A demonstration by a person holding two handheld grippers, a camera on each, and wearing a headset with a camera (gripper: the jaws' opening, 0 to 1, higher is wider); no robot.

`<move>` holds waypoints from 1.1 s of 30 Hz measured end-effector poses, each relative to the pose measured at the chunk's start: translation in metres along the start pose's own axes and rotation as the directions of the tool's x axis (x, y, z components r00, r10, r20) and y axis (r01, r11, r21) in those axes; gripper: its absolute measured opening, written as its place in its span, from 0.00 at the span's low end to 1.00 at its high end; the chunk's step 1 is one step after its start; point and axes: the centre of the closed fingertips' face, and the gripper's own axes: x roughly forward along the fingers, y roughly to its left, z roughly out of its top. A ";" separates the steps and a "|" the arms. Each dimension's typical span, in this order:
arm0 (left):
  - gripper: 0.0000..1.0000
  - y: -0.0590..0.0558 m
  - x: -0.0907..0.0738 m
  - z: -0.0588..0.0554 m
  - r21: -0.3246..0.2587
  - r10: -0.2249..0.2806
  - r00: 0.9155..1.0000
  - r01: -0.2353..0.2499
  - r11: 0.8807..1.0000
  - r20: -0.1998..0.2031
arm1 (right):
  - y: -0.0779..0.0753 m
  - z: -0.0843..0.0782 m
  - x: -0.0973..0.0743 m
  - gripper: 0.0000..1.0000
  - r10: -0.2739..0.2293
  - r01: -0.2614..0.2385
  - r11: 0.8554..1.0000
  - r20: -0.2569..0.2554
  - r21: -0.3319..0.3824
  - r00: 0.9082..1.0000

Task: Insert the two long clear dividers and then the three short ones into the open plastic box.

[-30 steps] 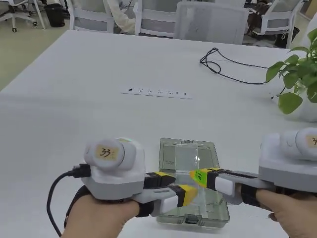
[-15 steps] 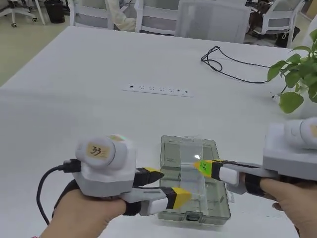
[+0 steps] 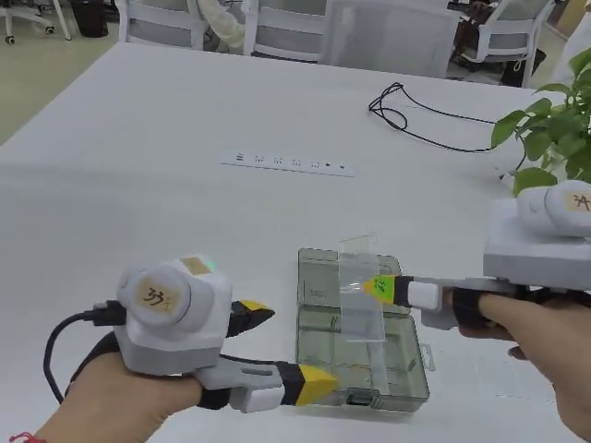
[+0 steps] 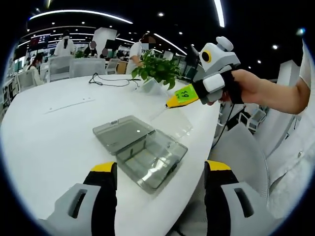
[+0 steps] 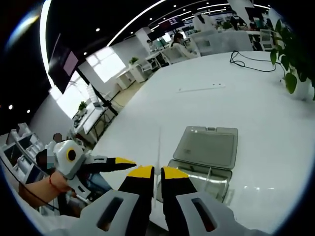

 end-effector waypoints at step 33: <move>0.99 0.012 0.000 -0.016 0.113 -0.054 0.998 0.058 0.992 -0.032 | -0.055 -0.060 0.039 0.07 -0.214 0.287 0.930 -0.299 0.229 0.930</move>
